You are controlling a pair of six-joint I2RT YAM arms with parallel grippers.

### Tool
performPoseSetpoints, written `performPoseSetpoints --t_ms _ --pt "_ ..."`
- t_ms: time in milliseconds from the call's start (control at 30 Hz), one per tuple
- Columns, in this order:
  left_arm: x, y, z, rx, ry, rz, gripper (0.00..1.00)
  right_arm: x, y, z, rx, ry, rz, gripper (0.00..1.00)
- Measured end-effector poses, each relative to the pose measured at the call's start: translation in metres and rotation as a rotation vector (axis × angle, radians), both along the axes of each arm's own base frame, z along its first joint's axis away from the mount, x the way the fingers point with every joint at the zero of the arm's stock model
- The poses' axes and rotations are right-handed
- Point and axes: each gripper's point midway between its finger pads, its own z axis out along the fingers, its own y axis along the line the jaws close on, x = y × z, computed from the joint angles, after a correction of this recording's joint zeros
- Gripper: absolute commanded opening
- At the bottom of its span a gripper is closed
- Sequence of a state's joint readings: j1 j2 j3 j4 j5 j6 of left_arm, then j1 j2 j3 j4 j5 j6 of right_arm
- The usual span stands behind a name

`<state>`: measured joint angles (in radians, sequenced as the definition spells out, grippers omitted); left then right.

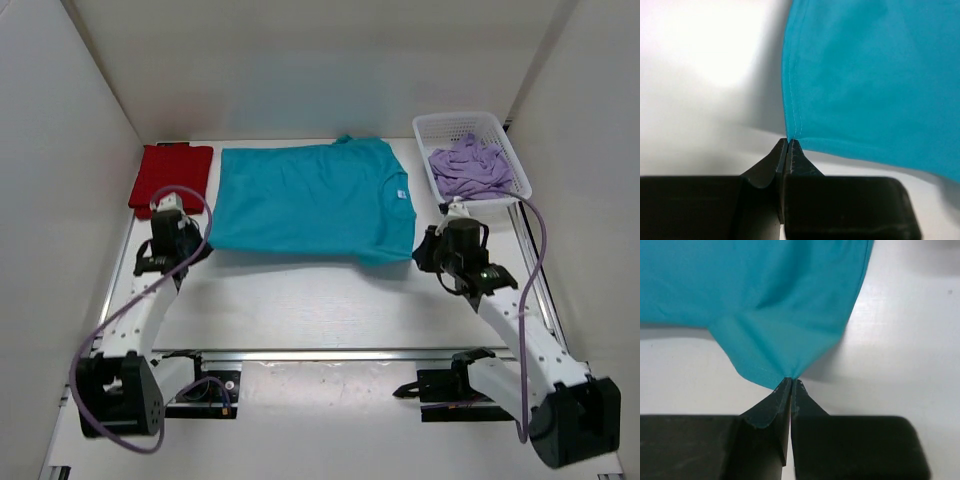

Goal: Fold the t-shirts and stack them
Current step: Flatten out the tshirt, then grap the side of the flattened tshirt closest away from the robot with both arms

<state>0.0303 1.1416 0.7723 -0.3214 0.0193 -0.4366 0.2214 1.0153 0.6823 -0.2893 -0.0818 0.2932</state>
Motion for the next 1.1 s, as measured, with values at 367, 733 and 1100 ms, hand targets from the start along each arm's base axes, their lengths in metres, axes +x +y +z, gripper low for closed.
performPoseSetpoints --t_ms 367,733,1100 --pt "-0.076 -0.007 -0.032 -0.008 0.047 -0.006 0.00 -0.096 0.006 -0.011 0.133 0.073 -0.037 0.00" --pt "-0.070 0.005 -0.065 -0.056 0.179 0.029 0.00 -0.055 -0.010 -0.052 0.133 0.262 -0.130 0.00" --pt "-0.028 0.026 -0.083 -0.095 0.255 0.103 0.00 0.067 0.014 -0.027 0.107 0.149 -0.081 0.00"
